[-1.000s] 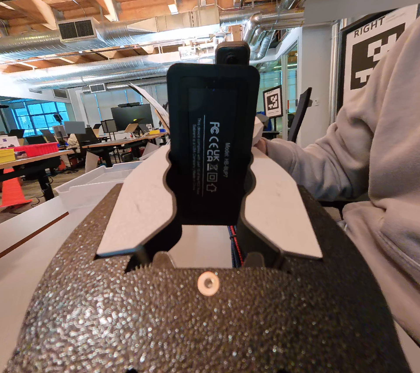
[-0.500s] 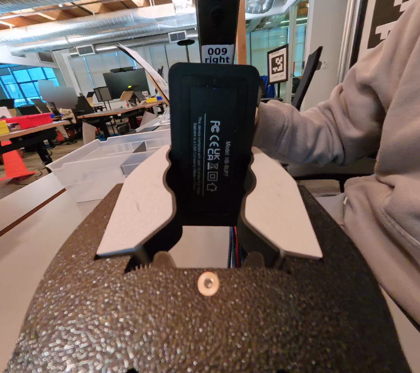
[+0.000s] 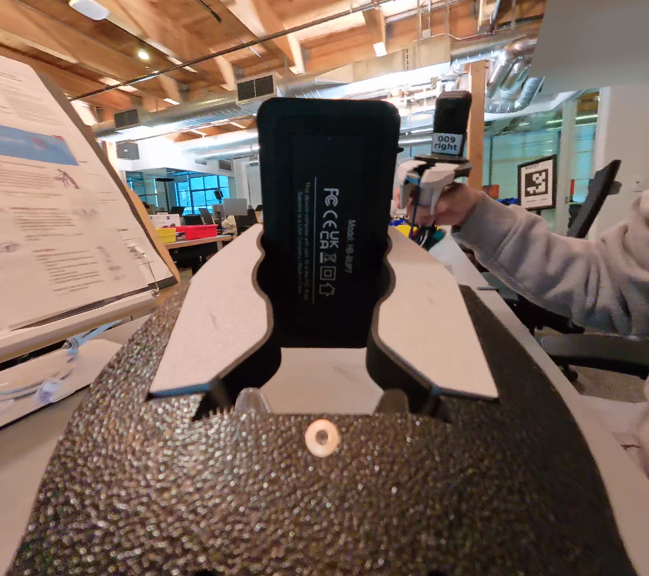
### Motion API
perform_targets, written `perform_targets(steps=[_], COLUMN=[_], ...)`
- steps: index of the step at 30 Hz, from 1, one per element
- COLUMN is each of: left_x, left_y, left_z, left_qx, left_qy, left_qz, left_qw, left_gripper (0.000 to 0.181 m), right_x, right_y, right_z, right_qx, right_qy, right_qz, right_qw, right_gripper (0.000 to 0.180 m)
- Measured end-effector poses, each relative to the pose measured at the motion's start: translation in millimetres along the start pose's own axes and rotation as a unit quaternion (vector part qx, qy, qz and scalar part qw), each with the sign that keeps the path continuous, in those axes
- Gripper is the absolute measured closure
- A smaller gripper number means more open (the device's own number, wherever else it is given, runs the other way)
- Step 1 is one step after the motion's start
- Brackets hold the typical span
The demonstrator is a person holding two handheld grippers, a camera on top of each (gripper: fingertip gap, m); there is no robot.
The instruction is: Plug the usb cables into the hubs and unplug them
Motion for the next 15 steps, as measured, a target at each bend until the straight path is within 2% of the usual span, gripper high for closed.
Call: perform_targets(steps=[6,10,13,15], left_x=[3.2,7.5,8.6,8.4], left_y=[-2.1,-7.8,-9.3,-8.9], left_z=[6.9,13.3,14.7,15.9], left_qx=[0.005,0.011,0.010,0.009], left_qy=[-0.025,-0.044,-0.049,-0.056], left_qz=[-0.006,-0.023,-0.026,-0.024], left_qw=[1.000,0.999,0.998,0.998], left_gripper=[0.121,0.122,0.122,0.122], right_x=[-73.8,-105.6,-124.4,-126.9], right_y=[6.1,10.0,-8.3,-36.0], right_z=[56.1,87.4,106.2,115.3], right_qx=[-0.008,-0.017,-0.016,0.029], right_qy=[-0.088,-0.148,-0.180,-0.149], right_qz=[0.070,0.049,0.013,0.008], right_qw=[0.994,0.988,0.983,0.988], right_gripper=[0.165,0.165,0.165,0.165])
Point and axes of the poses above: each gripper's, where its closed fingertips meet, x out along the fingers, y out of its top, z = x × y across the jaws, the point moved 5 cm from there along -x, back along the fingers, and after that the axes turned 6 degrees about y, right-handed, at the moved point
